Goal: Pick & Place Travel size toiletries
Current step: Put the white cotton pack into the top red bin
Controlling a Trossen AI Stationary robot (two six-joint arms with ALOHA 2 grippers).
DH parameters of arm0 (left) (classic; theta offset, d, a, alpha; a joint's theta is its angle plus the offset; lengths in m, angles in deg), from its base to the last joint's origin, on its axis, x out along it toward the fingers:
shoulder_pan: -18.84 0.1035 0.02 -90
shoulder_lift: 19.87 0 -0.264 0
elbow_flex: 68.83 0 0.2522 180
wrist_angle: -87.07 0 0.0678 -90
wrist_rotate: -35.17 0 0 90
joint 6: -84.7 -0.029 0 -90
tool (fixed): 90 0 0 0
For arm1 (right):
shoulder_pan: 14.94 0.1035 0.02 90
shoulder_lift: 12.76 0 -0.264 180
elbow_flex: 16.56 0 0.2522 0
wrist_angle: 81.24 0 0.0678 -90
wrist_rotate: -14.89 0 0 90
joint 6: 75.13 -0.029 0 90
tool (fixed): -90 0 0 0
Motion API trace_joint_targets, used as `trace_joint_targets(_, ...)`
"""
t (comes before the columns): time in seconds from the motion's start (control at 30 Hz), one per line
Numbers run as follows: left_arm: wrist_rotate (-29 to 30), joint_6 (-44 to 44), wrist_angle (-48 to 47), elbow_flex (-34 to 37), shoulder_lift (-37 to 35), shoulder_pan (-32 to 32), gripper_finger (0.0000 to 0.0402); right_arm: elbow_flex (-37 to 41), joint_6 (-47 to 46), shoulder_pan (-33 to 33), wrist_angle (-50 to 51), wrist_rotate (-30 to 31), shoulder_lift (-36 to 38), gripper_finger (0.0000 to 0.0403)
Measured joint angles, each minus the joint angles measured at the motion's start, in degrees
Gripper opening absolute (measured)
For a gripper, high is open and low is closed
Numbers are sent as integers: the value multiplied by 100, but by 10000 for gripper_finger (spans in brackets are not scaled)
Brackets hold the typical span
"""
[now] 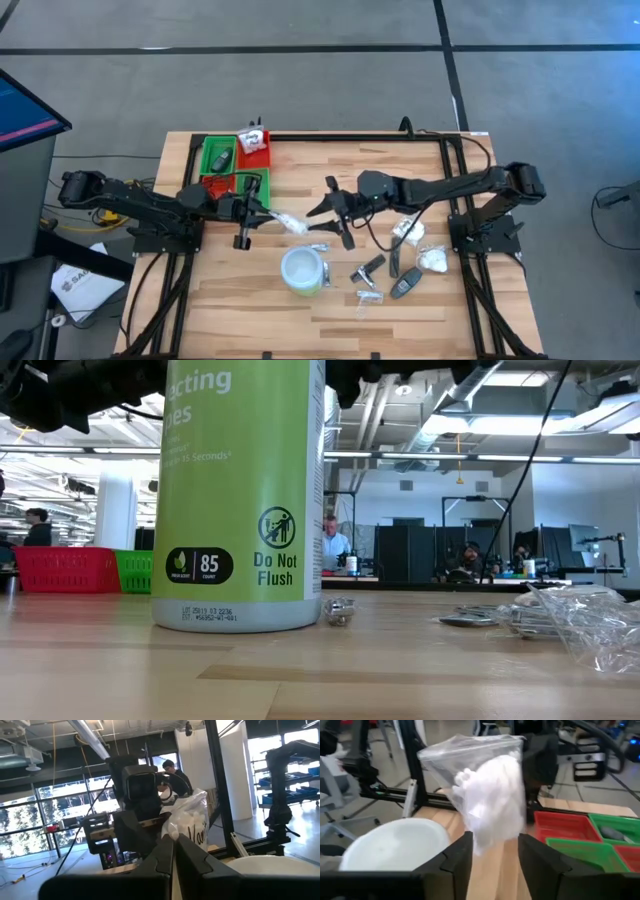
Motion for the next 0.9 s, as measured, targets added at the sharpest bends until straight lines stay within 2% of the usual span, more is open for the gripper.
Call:
trace_joint_targets(0.17,438,-27,-56,0,0,33,1,0,13,-37,469,55,114,191)
trace_joint_targets(0.37,536,-7,-347,0,0,391,1,0,-68,-130,1236,67,283,224)
trace_joint_targets(0.63,664,4,-750,0,-82,1177,1,1,-292,-149,1681,148,377,216)
trace_joint_targets(0.9,883,155,-1866,0,-629,2163,1,2,-490,-41,1868,151,368,194)
